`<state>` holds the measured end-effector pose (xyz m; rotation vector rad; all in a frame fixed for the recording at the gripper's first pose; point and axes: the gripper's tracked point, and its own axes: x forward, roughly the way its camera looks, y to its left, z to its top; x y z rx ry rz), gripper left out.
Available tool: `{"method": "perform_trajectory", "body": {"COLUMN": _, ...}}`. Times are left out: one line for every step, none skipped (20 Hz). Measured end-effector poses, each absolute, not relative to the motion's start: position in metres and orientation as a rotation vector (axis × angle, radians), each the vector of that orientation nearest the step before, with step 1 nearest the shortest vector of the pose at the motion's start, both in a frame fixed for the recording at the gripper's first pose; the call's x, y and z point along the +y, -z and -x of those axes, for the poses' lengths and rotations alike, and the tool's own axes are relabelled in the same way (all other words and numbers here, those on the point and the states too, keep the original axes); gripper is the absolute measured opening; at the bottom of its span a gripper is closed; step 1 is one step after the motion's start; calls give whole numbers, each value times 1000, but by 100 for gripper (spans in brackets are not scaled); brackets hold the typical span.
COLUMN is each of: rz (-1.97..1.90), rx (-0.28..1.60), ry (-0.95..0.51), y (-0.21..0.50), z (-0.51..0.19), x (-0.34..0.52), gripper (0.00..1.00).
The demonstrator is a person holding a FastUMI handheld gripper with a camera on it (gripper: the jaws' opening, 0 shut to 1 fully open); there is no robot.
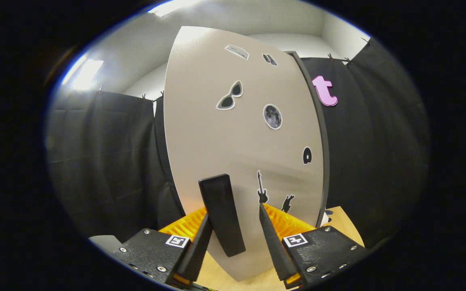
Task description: Open the shoe cabinet door, grab the shoes and put them into the shoe cabinet, then close the shoe cabinet door.
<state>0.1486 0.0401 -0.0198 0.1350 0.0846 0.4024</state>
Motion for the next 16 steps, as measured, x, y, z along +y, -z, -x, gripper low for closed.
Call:
{"method": "perform_trajectory", "body": {"rz": -136, "rx": 88, "ry": -417, "y": 20, "z": -149, "x": 42, "gripper": 71}}
{"method": "perform_trajectory", "body": {"rz": -134, "rx": 87, "ry": -429, "y": 20, "z": -151, "x": 44, "gripper": 72}}
{"method": "perform_trajectory", "body": {"rz": -129, "rx": 86, "ry": -439, "y": 19, "z": -152, "x": 46, "gripper": 72}}
{"method": "perform_trajectory", "body": {"rz": -119, "rx": 85, "ry": -446, "y": 19, "z": -154, "x": 49, "gripper": 72}}
{"method": "perform_trajectory", "body": {"rz": -111, "rx": 85, "ry": -453, "y": 19, "z": -155, "x": 52, "gripper": 73}}
{"method": "perform_trajectory", "body": {"rz": -101, "rx": 83, "ry": -461, "y": 19, "z": -157, "x": 54, "gripper": 73}}
{"method": "perform_trajectory", "body": {"rz": -94, "rx": 83, "ry": -468, "y": 19, "z": -158, "x": 56, "gripper": 73}}
{"method": "perform_trajectory", "body": {"rz": -89, "rx": 83, "ry": -475, "y": 19, "z": -159, "x": 57, "gripper": 73}}
{"method": "perform_trajectory", "body": {"rz": -83, "rx": 82, "ry": -482, "y": 18, "z": -160, "x": 59, "gripper": 73}}
{"method": "perform_trajectory", "body": {"rz": -77, "rx": 83, "ry": -489, "y": 19, "z": -162, "x": 62, "gripper": 73}}
{"method": "perform_trajectory", "body": {"rz": -71, "rx": 85, "ry": -495, "y": 19, "z": -164, "x": 65, "gripper": 73}}
{"method": "perform_trajectory", "body": {"rz": -61, "rx": 85, "ry": -499, "y": 18, "z": -165, "x": 67, "gripper": 73}}
{"method": "perform_trajectory", "body": {"rz": -49, "rx": 82, "ry": -502, "y": 17, "z": -166, "x": 68, "gripper": 74}}
{"method": "perform_trajectory", "body": {"rz": -41, "rx": 81, "ry": -503, "y": 17, "z": -167, "x": 70, "gripper": 74}}
{"method": "perform_trajectory", "body": {"rz": -38, "rx": 81, "ry": -504, "y": 17, "z": -169, "x": 72, "gripper": 74}}
{"method": "perform_trajectory", "body": {"rz": -39, "rx": 86, "ry": -504, "y": 17, "z": -170, "x": 74, "gripper": 75}}
